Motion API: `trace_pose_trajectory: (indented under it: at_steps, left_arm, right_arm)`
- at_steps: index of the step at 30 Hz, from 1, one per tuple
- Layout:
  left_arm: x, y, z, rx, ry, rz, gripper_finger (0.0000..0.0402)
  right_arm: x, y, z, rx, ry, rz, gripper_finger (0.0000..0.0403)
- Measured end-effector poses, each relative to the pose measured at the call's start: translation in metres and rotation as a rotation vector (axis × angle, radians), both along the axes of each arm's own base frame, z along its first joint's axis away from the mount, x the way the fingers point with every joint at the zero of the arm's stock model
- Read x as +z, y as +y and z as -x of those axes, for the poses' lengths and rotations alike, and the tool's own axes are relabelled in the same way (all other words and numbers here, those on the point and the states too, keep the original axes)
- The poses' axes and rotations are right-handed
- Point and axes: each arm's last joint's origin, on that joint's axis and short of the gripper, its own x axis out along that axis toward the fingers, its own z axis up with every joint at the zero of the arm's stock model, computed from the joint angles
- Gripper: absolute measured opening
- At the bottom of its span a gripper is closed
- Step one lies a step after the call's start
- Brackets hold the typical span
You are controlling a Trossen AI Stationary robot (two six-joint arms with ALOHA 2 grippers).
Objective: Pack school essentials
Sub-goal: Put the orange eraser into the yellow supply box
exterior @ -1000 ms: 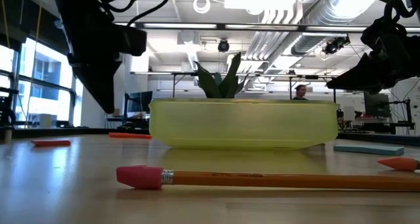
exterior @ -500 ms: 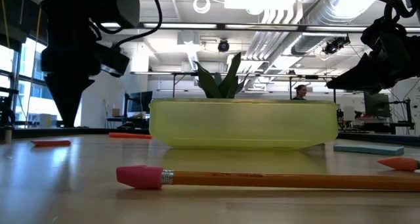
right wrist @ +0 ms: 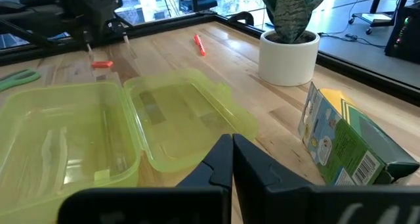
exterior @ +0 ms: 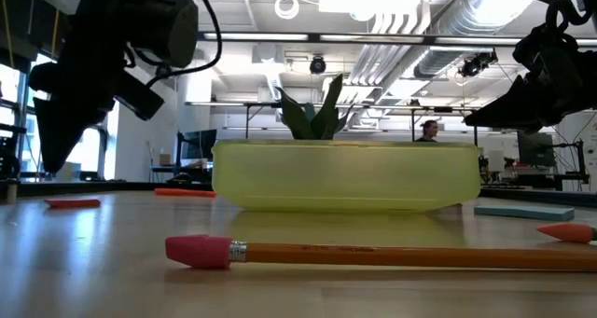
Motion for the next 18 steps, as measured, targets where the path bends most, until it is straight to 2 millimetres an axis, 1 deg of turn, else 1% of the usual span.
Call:
trace_pose_trajectory:
  at_steps: [3, 6, 9, 14, 16, 18]
  left_arm:
    - [0.008, 0.006, 0.006, 0.01, -0.008, -0.034, 0.0158]
    - [0.017, 0.01, 0.012, 0.019, -0.076, -0.046, 0.0158]
    - [0.024, 0.014, 0.022, 0.056, -0.145, -0.068, 0.0158]
    - [0.019, 0.018, 0.031, 0.196, -0.363, -0.073, 0.0158]
    - [0.016, 0.016, 0.03, 0.226, -0.419, -0.046, 0.0158]
    - [0.016, 0.014, 0.03, 0.224, -0.437, -0.031, 0.0158]
  right_arm:
    - [0.0, 0.0, 0.0, 0.0, 0.0, 0.0, 0.0]
    - [0.0, 0.0, 0.0, 0.0, 0.0, 0.0, 0.0]
    - [0.0, 0.0, 0.0, 0.004, 0.0, -0.001, 0.0]
    - [0.0, 0.0, 0.0, 0.007, 0.001, -0.003, 0.0]
    - [0.0, 0.0, 0.0, 0.007, 0.0, -0.003, 0.0]
    - [0.0, 0.0, 0.0, 0.007, 0.001, -0.003, 0.0]
